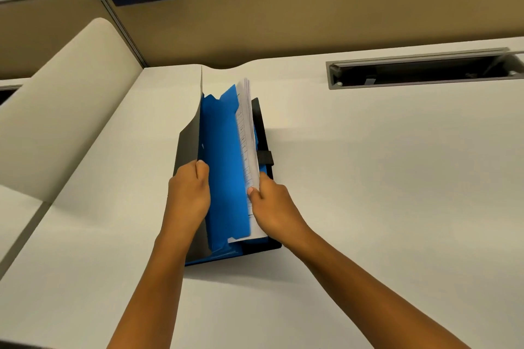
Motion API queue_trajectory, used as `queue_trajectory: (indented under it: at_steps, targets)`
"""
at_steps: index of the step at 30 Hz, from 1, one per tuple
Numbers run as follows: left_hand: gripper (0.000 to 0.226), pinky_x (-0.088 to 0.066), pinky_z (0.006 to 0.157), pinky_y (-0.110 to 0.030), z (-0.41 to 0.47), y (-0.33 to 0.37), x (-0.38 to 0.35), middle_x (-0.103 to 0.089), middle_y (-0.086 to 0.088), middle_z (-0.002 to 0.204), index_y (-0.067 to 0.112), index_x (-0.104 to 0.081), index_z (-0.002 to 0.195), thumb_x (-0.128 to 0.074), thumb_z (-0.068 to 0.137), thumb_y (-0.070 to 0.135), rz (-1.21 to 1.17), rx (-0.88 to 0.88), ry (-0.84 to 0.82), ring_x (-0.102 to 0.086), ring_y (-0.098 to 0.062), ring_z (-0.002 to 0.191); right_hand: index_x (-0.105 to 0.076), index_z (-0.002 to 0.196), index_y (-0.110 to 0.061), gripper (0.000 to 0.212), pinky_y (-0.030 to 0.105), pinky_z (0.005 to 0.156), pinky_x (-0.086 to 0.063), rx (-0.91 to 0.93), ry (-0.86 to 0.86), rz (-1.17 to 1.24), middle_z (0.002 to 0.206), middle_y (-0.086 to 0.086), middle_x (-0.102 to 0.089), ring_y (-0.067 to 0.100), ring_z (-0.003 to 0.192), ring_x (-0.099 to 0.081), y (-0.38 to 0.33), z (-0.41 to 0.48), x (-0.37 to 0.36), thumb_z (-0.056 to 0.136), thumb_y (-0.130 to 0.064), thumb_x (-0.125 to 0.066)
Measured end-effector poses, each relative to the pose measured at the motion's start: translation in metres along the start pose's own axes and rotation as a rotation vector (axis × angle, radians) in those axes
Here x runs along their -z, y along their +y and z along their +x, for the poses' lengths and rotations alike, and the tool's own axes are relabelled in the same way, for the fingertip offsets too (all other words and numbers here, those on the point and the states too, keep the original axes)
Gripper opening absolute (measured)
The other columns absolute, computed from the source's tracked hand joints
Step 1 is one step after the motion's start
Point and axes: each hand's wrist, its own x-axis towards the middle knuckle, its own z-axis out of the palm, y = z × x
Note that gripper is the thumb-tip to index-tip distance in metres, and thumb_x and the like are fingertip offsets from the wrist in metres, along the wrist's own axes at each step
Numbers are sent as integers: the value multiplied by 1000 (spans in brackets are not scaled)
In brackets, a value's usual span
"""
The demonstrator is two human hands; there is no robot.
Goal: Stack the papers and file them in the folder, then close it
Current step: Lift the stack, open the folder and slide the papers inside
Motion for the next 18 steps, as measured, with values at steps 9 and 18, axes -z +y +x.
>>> queue_trajectory:
  at_steps: [9, 18]
  targets:
    - [43, -21, 50, -28, -10, 3, -1, -29, -6, 57, 13, -26, 57, -27, 99, 16, -23, -15, -11, -27, -15, 52, -48, 114, 3, 27, 51, 93, -49, -98, -190, 18, 111, 23, -58, 38, 104, -56, 0, 27, -14, 92, -2, -34]
    - [42, -20, 50, -24, -16, 1, -5, -27, -4, 58, 14, -24, 58, -27, 100, 17, -29, -43, -60, -25, -12, 52, -38, 119, -2, 28, 25, 54, -37, -60, 43, 76, 73, 4, -41, 12, 62, -40, 2, 42, -12, 92, 3, -38]
